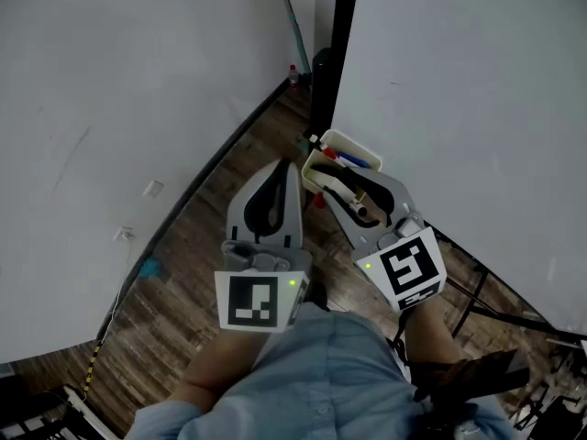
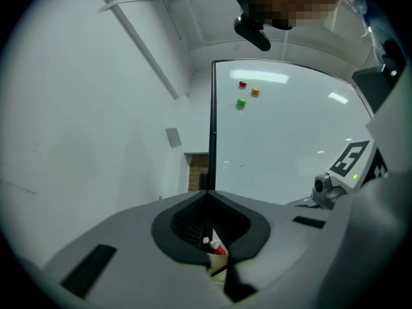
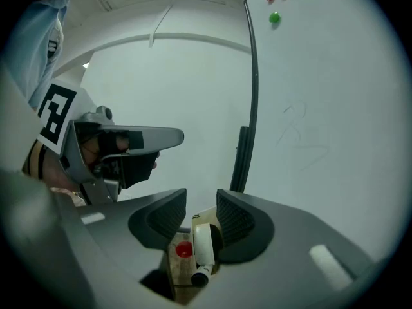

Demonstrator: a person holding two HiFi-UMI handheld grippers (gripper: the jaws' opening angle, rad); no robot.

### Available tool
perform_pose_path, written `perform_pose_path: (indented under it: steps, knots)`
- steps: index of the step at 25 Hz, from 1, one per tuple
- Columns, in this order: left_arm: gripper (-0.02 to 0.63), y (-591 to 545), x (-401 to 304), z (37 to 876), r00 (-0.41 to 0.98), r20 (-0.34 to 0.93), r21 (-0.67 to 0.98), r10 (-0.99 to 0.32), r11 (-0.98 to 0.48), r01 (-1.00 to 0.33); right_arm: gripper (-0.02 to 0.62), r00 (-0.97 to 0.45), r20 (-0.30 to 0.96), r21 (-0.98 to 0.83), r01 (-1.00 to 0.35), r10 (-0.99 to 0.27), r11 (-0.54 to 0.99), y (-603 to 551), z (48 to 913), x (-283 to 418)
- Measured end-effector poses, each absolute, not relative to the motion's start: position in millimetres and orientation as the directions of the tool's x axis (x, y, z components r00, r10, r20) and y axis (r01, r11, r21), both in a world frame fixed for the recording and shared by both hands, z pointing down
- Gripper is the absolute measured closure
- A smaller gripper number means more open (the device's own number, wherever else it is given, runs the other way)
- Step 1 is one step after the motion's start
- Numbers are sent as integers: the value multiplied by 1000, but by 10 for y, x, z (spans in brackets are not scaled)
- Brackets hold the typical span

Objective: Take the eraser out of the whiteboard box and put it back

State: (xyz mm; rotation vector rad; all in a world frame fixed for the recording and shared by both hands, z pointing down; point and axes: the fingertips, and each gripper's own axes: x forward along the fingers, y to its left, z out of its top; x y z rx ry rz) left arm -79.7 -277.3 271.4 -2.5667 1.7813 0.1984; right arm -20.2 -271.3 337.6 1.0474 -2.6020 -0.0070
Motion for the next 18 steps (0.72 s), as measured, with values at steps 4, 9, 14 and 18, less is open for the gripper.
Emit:
perform_pose_path:
  steps: [4, 9, 14, 18]
  knots:
    - [603, -2906, -789, 2790, 362, -91, 69, -928, -368, -927, 440, -666, 357, 123, -662, -655, 740, -2786, 3542, -243]
    - [603, -3011, -801, 2909, 379, -59, 80, -924, -383, -920, 428, -640, 420, 137, -656, -643, 742, -2832, 3757, -263]
    - [603, -3098, -793, 2969, 396, -49, 83, -917, -399, -913, 428, -616, 456, 138, -664, -642, 735, -2882, 3898, -251]
    - [603, -3140, -787, 3013, 406, -39, 88, -913, -408, -909, 426, -611, 469, 129, -667, -638, 734, -2911, 3968, -256]
